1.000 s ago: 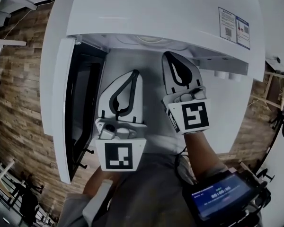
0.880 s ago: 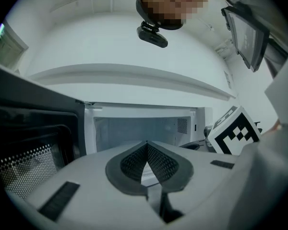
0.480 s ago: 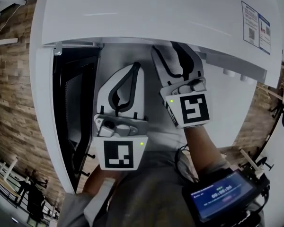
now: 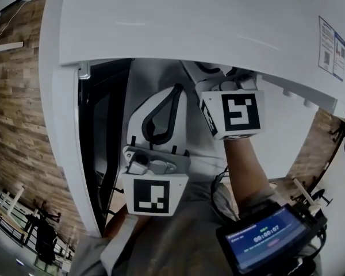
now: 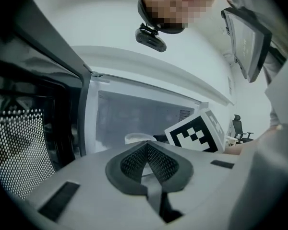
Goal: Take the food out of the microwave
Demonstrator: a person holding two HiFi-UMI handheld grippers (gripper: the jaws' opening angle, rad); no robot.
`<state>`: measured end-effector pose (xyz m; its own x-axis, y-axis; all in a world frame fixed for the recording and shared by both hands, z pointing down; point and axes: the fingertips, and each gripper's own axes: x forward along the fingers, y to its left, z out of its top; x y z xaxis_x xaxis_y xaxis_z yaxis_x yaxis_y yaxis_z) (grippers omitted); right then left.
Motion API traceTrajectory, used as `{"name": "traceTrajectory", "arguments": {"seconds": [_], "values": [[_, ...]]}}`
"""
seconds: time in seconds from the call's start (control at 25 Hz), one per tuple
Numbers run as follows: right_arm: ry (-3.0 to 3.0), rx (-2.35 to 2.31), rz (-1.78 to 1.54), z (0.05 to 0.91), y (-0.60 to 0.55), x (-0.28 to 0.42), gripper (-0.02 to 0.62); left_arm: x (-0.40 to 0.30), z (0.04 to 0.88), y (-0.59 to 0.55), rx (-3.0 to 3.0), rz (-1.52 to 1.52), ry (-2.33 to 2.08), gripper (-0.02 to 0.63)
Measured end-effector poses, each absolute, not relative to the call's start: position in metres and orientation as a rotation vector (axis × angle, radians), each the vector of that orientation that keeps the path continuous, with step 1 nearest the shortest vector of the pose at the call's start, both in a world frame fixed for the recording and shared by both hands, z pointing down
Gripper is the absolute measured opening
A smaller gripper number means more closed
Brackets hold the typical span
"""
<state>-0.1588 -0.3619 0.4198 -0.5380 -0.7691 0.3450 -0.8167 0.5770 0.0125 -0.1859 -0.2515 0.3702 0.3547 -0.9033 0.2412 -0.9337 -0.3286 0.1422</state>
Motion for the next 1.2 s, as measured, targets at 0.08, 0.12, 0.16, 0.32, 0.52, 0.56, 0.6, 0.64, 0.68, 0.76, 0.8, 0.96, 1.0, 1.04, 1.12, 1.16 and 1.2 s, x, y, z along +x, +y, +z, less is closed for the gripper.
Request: {"name": "traceTrajectory", "arguments": {"seconds": [0.08, 0.12, 0.16, 0.32, 0.52, 0.56, 0.6, 0.64, 0.68, 0.76, 0.8, 0.96, 1.0, 1.04, 1.12, 1.16, 1.2], "values": [[-2.495, 1.284, 0.172, 0.420, -0.364, -0.163, 0.479, -0.187, 0.370, -0.253, 2.361, 0.165, -1.642, 0.006], [-2.489, 1.279, 0.158, 0.420, -0.365, -0.164, 0.479, -0.187, 0.370, -0.254, 2.360, 0.164, -1.641, 0.006], [-2.485, 1.283, 0.154, 0.421, -0.366, -0.165, 0.479, -0.188, 0.370, -0.254, 2.361, 0.165, -1.641, 0.006], [-2.459, 1.326, 0.162, 0.422, -0.372, -0.164, 0.477, -0.191, 0.369, -0.254, 2.362, 0.177, -1.644, 0.006], [-2.445, 1.300, 0.149, 0.423, -0.365, -0.160, 0.469, -0.191, 0.366, -0.253, 2.374, 0.170, -1.643, 0.006], [-2.443, 1.299, 0.145, 0.422, -0.363, -0.158, 0.469, -0.191, 0.366, -0.253, 2.377, 0.168, -1.643, 0.006], [-2.441, 1.300, 0.141, 0.422, -0.360, -0.155, 0.469, -0.191, 0.366, -0.252, 2.378, 0.165, -1.644, 0.006], [-2.439, 1.302, 0.140, 0.422, -0.356, -0.151, 0.469, -0.190, 0.366, -0.252, 2.377, 0.162, -1.644, 0.006], [-2.436, 1.304, 0.141, 0.422, -0.353, -0.148, 0.469, -0.190, 0.366, -0.251, 2.375, 0.159, -1.644, 0.006], [-2.428, 1.306, 0.146, 0.423, -0.349, -0.141, 0.469, -0.188, 0.365, -0.250, 2.375, 0.158, -1.641, 0.006], [-2.426, 1.304, 0.149, 0.423, -0.348, -0.139, 0.470, -0.187, 0.364, -0.250, 2.377, 0.158, -1.641, 0.006], [-2.432, 1.306, 0.174, 0.423, -0.354, -0.135, 0.485, -0.185, 0.362, -0.250, 2.382, 0.159, -1.639, 0.006], [-2.435, 1.311, 0.182, 0.423, -0.357, -0.135, 0.493, -0.185, 0.362, -0.250, 2.384, 0.159, -1.639, 0.006], [-2.438, 1.315, 0.188, 0.422, -0.360, -0.136, 0.500, -0.185, 0.361, -0.250, 2.385, 0.158, -1.640, 0.006], [-2.441, 1.319, 0.194, 0.422, -0.366, -0.137, 0.505, -0.185, 0.359, -0.251, 2.387, 0.157, -1.642, 0.006], [-2.443, 1.319, 0.197, 0.422, -0.368, -0.138, 0.505, -0.185, 0.359, -0.251, 2.389, 0.159, -1.641, 0.006], [-2.446, 1.319, 0.202, 0.422, -0.369, -0.138, 0.505, -0.185, 0.359, -0.251, 2.390, 0.161, -1.641, 0.006]]}}
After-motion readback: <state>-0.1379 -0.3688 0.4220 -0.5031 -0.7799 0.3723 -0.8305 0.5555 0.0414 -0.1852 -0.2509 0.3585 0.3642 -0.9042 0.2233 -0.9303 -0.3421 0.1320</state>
